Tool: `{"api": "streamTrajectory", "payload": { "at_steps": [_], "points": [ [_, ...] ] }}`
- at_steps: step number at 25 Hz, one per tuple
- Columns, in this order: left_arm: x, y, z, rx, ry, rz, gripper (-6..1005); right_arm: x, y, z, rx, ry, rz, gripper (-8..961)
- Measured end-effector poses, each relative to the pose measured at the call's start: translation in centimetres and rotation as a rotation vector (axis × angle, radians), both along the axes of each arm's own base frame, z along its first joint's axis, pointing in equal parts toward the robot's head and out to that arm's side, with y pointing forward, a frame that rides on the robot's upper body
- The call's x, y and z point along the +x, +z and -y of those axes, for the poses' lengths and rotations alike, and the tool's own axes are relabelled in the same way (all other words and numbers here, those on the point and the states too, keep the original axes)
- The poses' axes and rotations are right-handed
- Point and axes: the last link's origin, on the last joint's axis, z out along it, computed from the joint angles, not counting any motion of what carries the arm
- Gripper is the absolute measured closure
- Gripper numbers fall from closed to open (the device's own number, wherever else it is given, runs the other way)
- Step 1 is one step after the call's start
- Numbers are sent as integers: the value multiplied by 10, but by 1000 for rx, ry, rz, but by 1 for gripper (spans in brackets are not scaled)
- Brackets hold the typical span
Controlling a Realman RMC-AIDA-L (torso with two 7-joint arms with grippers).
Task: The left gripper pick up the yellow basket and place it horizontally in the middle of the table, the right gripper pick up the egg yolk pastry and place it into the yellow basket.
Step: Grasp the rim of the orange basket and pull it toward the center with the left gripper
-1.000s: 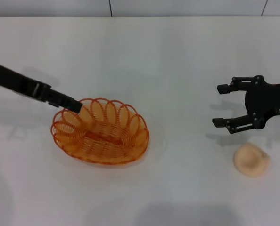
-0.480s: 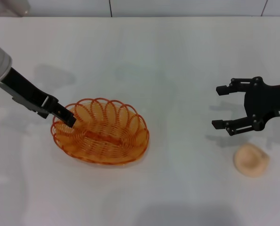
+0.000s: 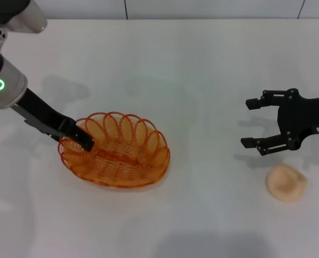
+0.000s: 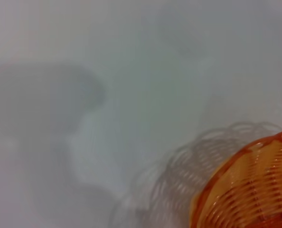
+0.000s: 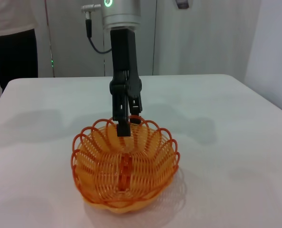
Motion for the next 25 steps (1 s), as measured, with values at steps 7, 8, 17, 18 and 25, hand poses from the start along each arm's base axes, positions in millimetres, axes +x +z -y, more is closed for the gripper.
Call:
{"api": "streamTrajectory", "payload": {
  "at_steps": [7,8,17,18,25],
  "points": [
    [-2,-7,1,4,10,5,161,1,0,-1,11,6,5,85],
    [-2,-7,1,3,11,6,164,1,0,-1,11,5,6,85],
    [-3,-12,3,2,13,8,298,4,-1,1,10,-4,6,85],
    [-3,-13,3,1,14,8,355,5,-1,1,11,-4,6,85],
    [-3,-15,5,-4,13,5,583,5,-1,2,11,-8,-1,85]
  ]
}}
